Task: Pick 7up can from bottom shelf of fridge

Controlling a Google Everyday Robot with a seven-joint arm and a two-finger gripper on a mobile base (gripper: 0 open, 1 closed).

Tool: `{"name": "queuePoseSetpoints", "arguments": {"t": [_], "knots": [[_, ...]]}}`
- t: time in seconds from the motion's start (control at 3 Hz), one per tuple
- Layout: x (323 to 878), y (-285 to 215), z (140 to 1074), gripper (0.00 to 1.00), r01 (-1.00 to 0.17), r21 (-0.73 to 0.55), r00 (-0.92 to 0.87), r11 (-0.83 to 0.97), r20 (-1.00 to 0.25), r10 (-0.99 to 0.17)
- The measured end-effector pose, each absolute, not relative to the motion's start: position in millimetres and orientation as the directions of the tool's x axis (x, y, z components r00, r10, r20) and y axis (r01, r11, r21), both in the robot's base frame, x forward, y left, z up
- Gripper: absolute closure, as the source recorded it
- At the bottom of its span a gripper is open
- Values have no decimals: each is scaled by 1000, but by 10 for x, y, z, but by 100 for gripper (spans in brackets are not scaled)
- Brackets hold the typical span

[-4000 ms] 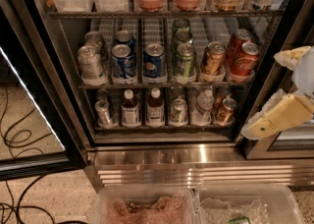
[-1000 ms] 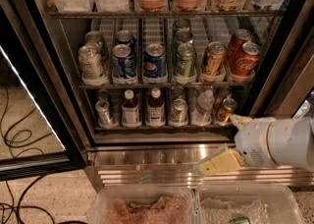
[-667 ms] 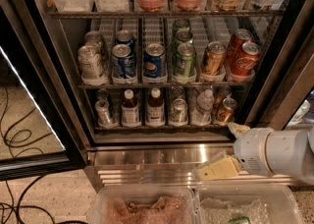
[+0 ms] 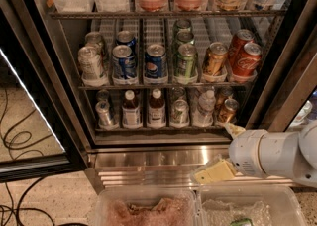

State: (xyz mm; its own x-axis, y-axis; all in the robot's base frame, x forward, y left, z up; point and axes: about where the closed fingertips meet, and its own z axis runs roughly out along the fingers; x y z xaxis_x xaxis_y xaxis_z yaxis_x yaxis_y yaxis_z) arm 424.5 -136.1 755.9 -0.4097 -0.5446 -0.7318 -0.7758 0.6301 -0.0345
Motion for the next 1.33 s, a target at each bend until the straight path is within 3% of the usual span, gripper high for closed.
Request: {"name": "queuePoseSetpoints", "arguments": {"t": [0.67, 1.33], "knots": [[4615, -1291, 7190, 0, -716, -157, -335, 680, -777, -532], [4725, -1258, 7146, 0, -706, -160, -325, 690, -793, -516]]}}
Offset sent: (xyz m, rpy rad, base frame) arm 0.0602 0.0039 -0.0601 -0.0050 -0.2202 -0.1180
